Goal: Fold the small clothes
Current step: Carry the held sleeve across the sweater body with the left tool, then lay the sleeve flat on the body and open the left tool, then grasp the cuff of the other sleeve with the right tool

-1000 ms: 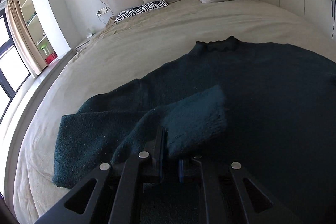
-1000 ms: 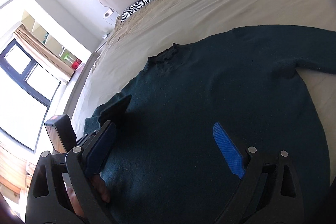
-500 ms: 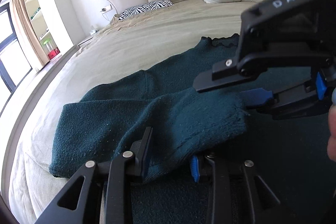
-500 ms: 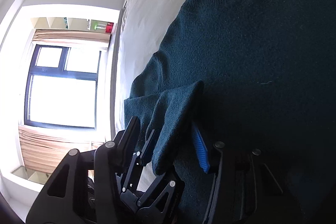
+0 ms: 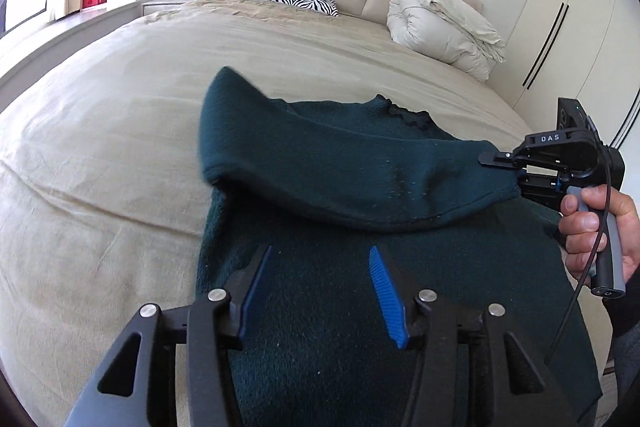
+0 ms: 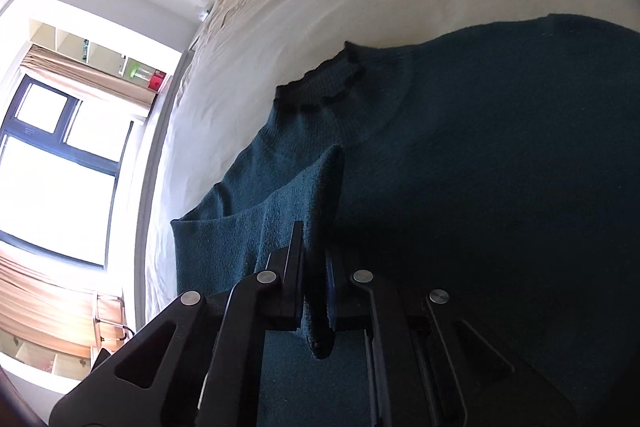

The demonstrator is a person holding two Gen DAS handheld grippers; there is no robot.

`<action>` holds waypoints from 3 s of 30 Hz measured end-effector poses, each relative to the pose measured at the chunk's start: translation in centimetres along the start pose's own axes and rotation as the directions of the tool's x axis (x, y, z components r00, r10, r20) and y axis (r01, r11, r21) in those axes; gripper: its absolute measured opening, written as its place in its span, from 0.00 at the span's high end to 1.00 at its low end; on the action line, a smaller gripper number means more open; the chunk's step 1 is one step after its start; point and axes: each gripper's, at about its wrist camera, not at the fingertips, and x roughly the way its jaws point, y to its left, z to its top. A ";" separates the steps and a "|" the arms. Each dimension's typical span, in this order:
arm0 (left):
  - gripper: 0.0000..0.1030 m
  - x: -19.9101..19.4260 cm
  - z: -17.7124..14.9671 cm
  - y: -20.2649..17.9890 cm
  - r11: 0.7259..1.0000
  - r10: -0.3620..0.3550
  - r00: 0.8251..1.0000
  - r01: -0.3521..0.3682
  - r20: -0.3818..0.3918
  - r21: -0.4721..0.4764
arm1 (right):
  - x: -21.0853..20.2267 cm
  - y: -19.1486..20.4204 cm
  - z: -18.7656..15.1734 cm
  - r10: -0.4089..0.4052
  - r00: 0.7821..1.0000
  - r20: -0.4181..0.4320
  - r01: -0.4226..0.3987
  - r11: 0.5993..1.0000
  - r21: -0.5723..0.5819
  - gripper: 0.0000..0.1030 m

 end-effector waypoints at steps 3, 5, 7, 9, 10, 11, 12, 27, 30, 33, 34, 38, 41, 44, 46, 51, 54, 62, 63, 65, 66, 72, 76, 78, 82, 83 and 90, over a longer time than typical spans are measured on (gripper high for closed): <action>0.48 -0.1 -0.8 1.1 0.999 0.011 1.000 -0.012 -0.016 -0.044 | -2.1 -2.8 1.5 -0.049 0.998 0.038 0.047 0.998 0.045 0.93; 0.53 0.6 -0.7 2.1 0.997 0.016 0.999 -0.019 -0.039 -0.071 | -3.3 -4.9 2.0 -0.070 0.996 0.053 0.067 0.996 0.061 0.93; 0.58 0.7 -1.0 2.4 0.995 0.006 0.999 -0.010 -0.043 -0.100 | -3.5 -5.6 2.6 -0.092 0.994 0.061 0.088 0.994 0.066 0.93; 0.58 0.5 -1.0 2.5 0.994 -0.001 0.999 -0.002 -0.032 -0.107 | -3.4 -5.9 3.0 -0.105 0.993 0.058 0.100 0.992 0.071 0.93; 0.58 0.3 -1.0 2.6 0.994 -0.006 1.000 0.003 -0.028 -0.112 | -2.9 -6.0 3.2 -0.112 0.992 0.053 0.108 0.992 0.067 0.93; 0.58 0.0 -0.8 2.7 0.993 -0.014 1.000 0.011 -0.022 -0.119 | -2.7 -5.8 3.3 -0.121 0.991 0.050 0.118 0.991 0.059 0.93; 0.58 -0.2 -0.6 2.9 0.991 -0.025 1.000 0.023 -0.017 -0.131 | -2.7 -6.7 2.9 -0.129 0.990 0.049 0.126 0.991 0.051 0.93; 0.62 6.5 13.3 7.9 0.921 -0.297 0.954 0.276 -0.038 -0.274 | -1.0 -10.5 0.5 -0.015 0.999 0.041 0.009 0.990 0.138 0.92; 0.62 6.5 13.3 6.7 0.930 -0.295 0.955 0.277 -0.040 -0.243 | -0.8 -10.1 0.1 -0.022 0.999 0.026 0.019 0.993 0.116 0.92; 0.62 5.8 12.4 5.6 0.933 -0.309 0.949 0.292 -0.054 -0.211 | -1.1 -9.8 0.1 -0.038 0.999 0.016 0.036 0.995 0.095 0.92; 0.62 6.0 12.1 4.9 0.942 -0.296 0.953 0.280 -0.067 -0.187 | -1.0 -9.7 0.1 -0.038 0.999 0.016 0.036 0.994 0.099 0.92; 0.62 7.7 11.3 4.2 0.946 -0.297 0.948 0.276 -0.117 -0.171 | -1.0 -9.3 -0.2 -0.018 1.000 0.008 0.017 0.995 0.097 0.89; 0.62 9.6 12.1 5.7 0.947 -0.284 0.950 0.258 -0.129 -0.190 | -1.2 -8.7 -0.6 0.011 1.000 -0.007 -0.010 0.996 0.090 0.89; 0.63 11.9 12.9 7.5 0.954 -0.256 0.953 0.221 -0.163 -0.203 | -1.6 -8.1 -0.7 0.025 1.000 -0.019 -0.024 0.997 0.068 0.89; 0.75 13.0 12.8 8.5 0.955 -0.250 0.950 0.211 -0.185 -0.209 | -1.6 -8.0 -0.6 0.010 1.000 -0.025 -0.008 0.998 0.064 0.89; 0.96 13.6 12.3 9.8 0.959 -0.240 0.951 0.202 -0.193 -0.200 | -2.2 -9.5 -0.6 0.004 1.000 -0.013 -0.002 0.993 0.114 0.79; 0.90 13.0 13.1 10.1 0.950 -0.258 0.953 0.221 -0.160 -0.221 | -3.5 -10.4 -0.9 0.030 0.999 0.019 -0.033 0.989 0.147 0.67; 0.87 14.4 13.0 10.0 0.945 -0.281 0.946 0.243 -0.161 -0.220 | -6.2 -10.4 -2.1 0.117 0.990 0.081 -0.129 0.980 0.153 0.36; 0.87 14.0 12.9 10.1 0.939 -0.291 0.943 0.251 -0.159 -0.233 | -6.1 -10.2 -2.5 0.118 0.991 0.068 -0.127 0.981 0.146 0.36; 0.86 12.8 12.4 9.7 0.946 -0.286 0.945 0.251 -0.160 -0.205 | -6.2 -10.1 -3.4 0.122 0.991 0.053 -0.128 0.982 0.137 0.36; 0.84 12.1 12.0 9.3 0.950 -0.284 0.945 0.255 -0.162 -0.181 | -6.3 -10.1 -3.9 0.124 0.991 0.050 -0.130 0.982 0.136 0.36; 0.80 8.4 8.0 6.7 0.975 -0.223 0.958 0.223 -0.182 -0.021 | -7.6 -10.7 -7.4 0.137 0.990 0.036 -0.141 0.979 0.145 0.36; 0.73 6.6 6.0 7.6 0.980 -0.199 0.961 0.197 -0.194 -0.027 | -10.2 -11.7 -10.1 0.137 0.989 0.054 -0.144 0.979 0.141 0.36; 0.72 5.5 5.2 7.9 0.983 -0.182 0.963 0.181 -0.198 -0.021 | -12.2 -12.9 -11.4 0.125 0.989 0.085 -0.136 0.979 0.149 0.36; 0.58 1.6 4.6 7.2 0.989 -0.146 0.980 0.143 -0.135 -0.028 | -17.9 -17.1 -13.7 0.059 0.977 0.206 -0.103 0.973 0.207 0.36; 0.53 0.5 4.5 6.6 0.988 -0.153 0.982 0.150 -0.112 -0.031 | -19.6 -18.6 -14.2 0.040 0.969 0.245 -0.101 0.965 0.240 0.36; 0.36 -2.1 2.9 0.6 0.957 -0.289 0.954 0.286 -0.077 -0.048 | -29.3 -31.2 -16.8 -0.147 0.867 0.476 -0.144 0.841 0.521 0.36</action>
